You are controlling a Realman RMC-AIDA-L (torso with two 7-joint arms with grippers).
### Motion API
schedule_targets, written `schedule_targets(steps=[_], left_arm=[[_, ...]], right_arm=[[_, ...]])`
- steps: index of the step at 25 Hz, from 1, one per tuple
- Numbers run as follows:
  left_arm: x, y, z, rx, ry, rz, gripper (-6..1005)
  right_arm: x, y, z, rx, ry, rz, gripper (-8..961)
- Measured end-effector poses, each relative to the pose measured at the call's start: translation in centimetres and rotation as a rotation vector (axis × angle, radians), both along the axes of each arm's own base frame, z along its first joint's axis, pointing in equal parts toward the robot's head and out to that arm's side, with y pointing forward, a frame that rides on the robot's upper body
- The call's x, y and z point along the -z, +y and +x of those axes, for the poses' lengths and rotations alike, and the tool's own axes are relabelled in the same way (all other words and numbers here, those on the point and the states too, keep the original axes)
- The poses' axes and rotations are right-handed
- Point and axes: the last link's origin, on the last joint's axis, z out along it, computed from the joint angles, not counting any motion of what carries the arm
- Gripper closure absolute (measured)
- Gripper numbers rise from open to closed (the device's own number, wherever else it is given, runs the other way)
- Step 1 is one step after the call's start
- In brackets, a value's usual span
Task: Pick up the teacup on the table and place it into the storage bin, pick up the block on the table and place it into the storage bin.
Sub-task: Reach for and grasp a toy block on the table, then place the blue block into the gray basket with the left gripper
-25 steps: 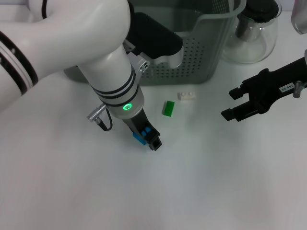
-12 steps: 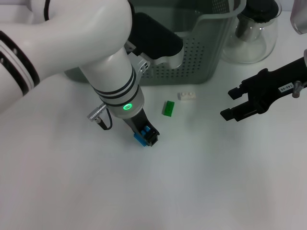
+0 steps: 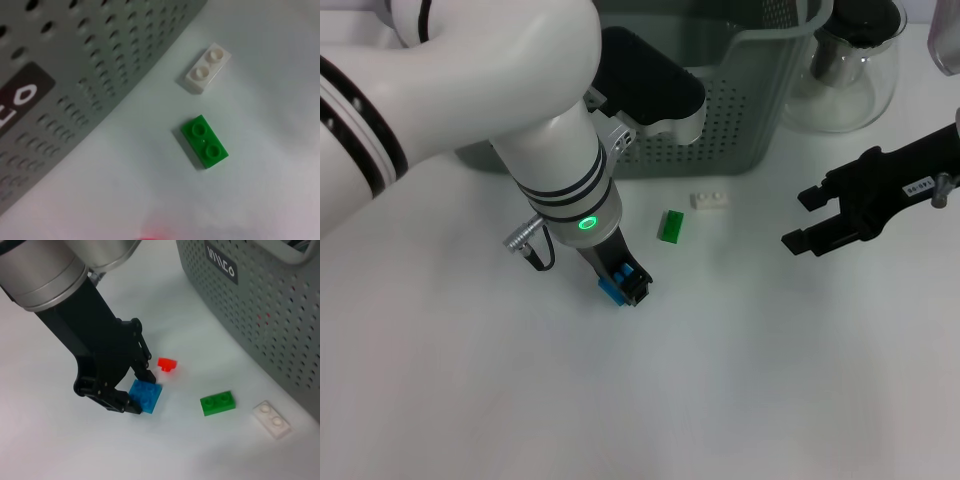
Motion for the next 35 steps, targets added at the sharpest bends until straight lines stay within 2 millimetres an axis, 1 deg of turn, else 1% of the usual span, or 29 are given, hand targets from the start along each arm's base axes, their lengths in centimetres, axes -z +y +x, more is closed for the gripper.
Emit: schedule_targets(steps=[8, 11, 15, 18, 21, 22, 23, 24, 28, 29, 31, 32, 35], left_arm=[[0.0, -0.1, 0.1, 0.003, 0.005, -0.007, 590], [-0.2, -0.2, 0.4, 0.010, 0.005, -0.011, 588], [-1.2, -0.3, 1.0, 0.049, 0.037, 0.001, 584], [-3.0, -0.5, 1.5, 0.065, 0.047, 0.025, 582], [-5.3, -0.6, 2.6, 0.060, -0.030, 0.044, 579], [-6.3, -0.8, 3.1, 0.055, -0.089, 0.044, 578], [-8.2, -0.9, 4.4, 0.060, -0.228, 0.046, 577], [-8.2, -0.9, 4.4, 0.060, -0.228, 0.046, 577], [-12.7, -0.5, 6.8, 0.123, -0.547, 0.053, 573], [-14.4, 0.2, 7.2, 0.160, -0.636, 0.084, 572], [-15.8, 1.3, 7.4, 0.196, -0.679, 0.135, 571], [-16.7, 2.3, 7.3, 0.218, -0.692, 0.182, 570], [-18.1, 5.6, 6.4, 0.242, -0.655, 0.310, 567]], right_arm=[[0.0, -0.1, 0.1, 0.002, 0.001, 0.000, 208], [0.1, -0.1, 0.1, 0.002, 0.001, 0.000, 208], [0.1, 0.0, 0.0, 0.000, 0.001, 0.002, 208], [0.0, 0.0, 0.0, -0.001, 0.002, 0.003, 208], [0.0, 0.0, -0.2, 0.004, 0.004, 0.002, 208], [0.0, 0.0, -0.2, 0.007, 0.006, 0.003, 208], [0.0, 0.0, -0.2, 0.013, 0.009, 0.002, 208], [0.0, 0.0, -0.3, 0.020, 0.013, 0.003, 208], [0.0, 0.0, -0.4, 0.053, 0.022, 0.004, 208], [0.0, 0.0, -0.5, 0.060, 0.024, 0.005, 208], [-0.1, 0.1, -0.5, 0.075, 0.035, 0.012, 208], [-0.2, 0.1, -0.5, 0.084, 0.042, 0.017, 208], [-0.4, 0.2, -0.4, 0.111, 0.060, 0.033, 209]])
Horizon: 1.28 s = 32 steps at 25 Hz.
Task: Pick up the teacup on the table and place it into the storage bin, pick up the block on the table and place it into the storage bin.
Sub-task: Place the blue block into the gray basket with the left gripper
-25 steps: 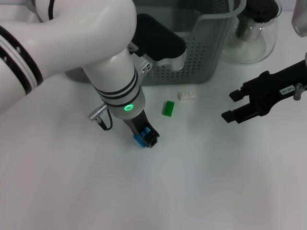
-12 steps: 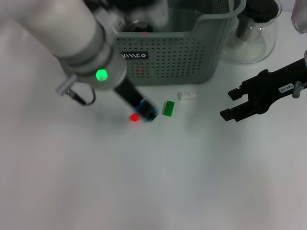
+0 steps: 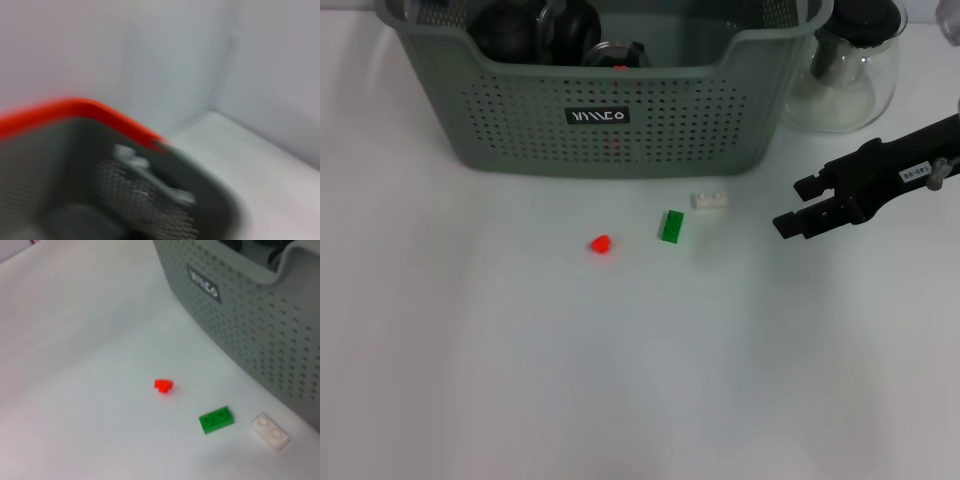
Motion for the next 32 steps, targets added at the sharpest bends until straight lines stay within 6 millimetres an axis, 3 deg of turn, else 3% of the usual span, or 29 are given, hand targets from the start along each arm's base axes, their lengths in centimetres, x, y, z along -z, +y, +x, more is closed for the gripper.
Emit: schedule_targets(steps=[5, 11, 17, 25, 28, 32], left_arm=[[0.0, 4.8, -2.0, -0.075, 0.131, 0.093, 563], [1.7, 7.0, -3.0, -0.096, 0.253, 0.130, 558], [3.2, 7.1, -3.0, -0.068, 0.335, 0.132, 553], [3.4, 7.1, -2.8, -0.062, 0.324, 0.139, 546], [3.1, 6.8, -2.3, -0.047, 0.297, 0.145, 317], [1.9, 5.0, -0.8, 0.025, 0.205, 0.122, 301]], right_arm=[[-0.2, 0.1, 0.0, 0.056, 0.017, 0.014, 209], [-0.1, 0.4, -0.4, 0.089, 0.030, 0.025, 209], [0.1, 0.4, -0.4, 0.097, 0.034, 0.025, 209], [0.1, 0.3, -0.2, 0.099, 0.035, 0.026, 209], [0.1, 0.3, -0.1, 0.096, 0.034, 0.027, 209], [0.0, 0.3, 0.0, 0.093, 0.031, 0.029, 209]])
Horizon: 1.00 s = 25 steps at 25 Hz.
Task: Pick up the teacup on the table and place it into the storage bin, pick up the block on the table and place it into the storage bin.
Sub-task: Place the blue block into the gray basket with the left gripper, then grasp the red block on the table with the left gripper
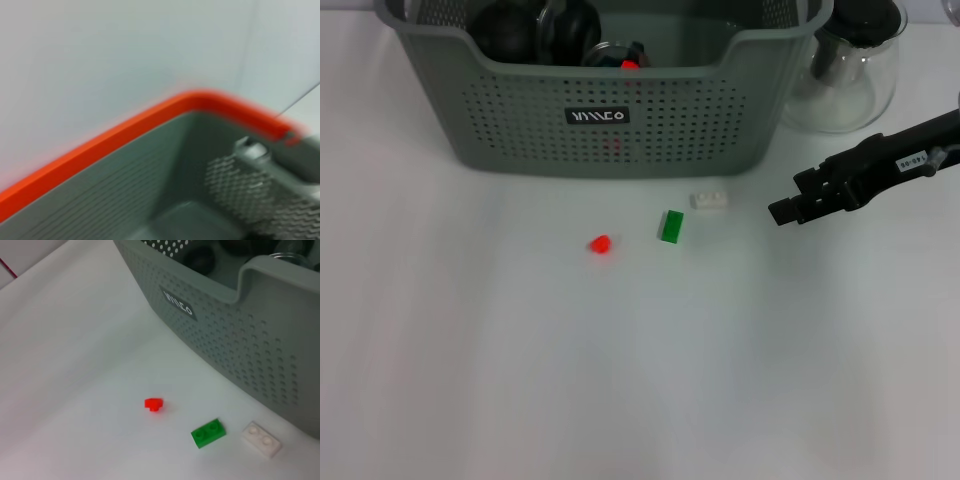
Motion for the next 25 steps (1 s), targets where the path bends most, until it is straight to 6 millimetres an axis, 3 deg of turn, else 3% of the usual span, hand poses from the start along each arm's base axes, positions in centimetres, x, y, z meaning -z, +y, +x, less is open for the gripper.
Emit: schedule_targets(steps=[6, 9, 12, 15, 20, 25], left_arm=[[-1.5, -6.8, 1.1, 0.248, -0.082, -0.213, 298], [-0.7, -9.9, 0.4, 0.337, -0.048, -0.337, 298], [1.1, -11.6, -0.9, 0.353, -0.012, -0.439, 299], [3.4, -11.6, -2.8, 0.288, 0.015, -0.486, 299], [7.1, -9.7, -7.0, 0.165, 0.121, -0.476, 302], [8.4, -9.2, -9.2, 0.296, 0.265, -0.490, 305]], right_arm=[[-0.3, 0.2, 0.1, -0.014, -0.007, 0.011, 208], [-0.3, 0.2, 0.1, -0.018, -0.008, 0.012, 208], [-0.2, 0.2, 0.2, -0.018, -0.008, 0.014, 208], [0.0, 0.1, 0.3, -0.015, -0.005, 0.013, 209], [0.2, -0.1, 0.5, -0.010, -0.006, 0.011, 209], [0.5, -0.2, 0.7, 0.001, -0.004, 0.005, 208]])
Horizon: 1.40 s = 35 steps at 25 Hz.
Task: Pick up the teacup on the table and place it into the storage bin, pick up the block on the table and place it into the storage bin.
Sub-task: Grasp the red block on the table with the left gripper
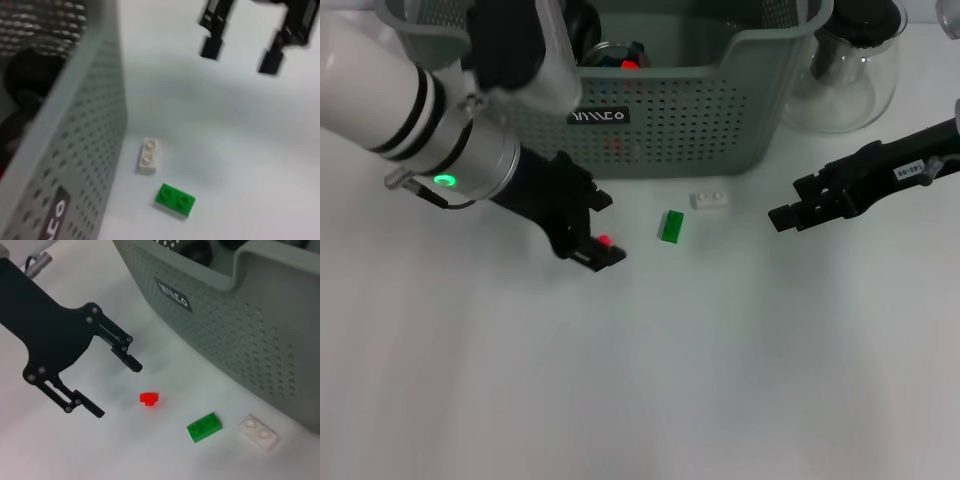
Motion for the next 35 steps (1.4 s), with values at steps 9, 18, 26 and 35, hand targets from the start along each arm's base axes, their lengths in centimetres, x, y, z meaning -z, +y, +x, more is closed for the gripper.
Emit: schedule_targets(steps=[9, 18, 26, 35], left_arm=[[1.7, 0.6, 1.7, 0.386, 0.246, -0.131, 306], [4.9, 0.9, 3.2, 0.620, 0.433, -0.222, 305], [5.6, 1.1, 2.8, 0.664, 0.473, -0.246, 323], [6.0, 1.5, 2.6, 0.685, 0.491, -0.256, 498]], right_arm=[[1.2, -0.2, 0.3, 0.051, 0.028, -0.011, 209], [1.7, -0.1, 0.2, 0.060, 0.043, 0.000, 208], [2.0, -0.4, 0.3, 0.069, 0.049, 0.000, 209], [2.1, -0.3, 0.4, 0.070, 0.049, 0.008, 208]])
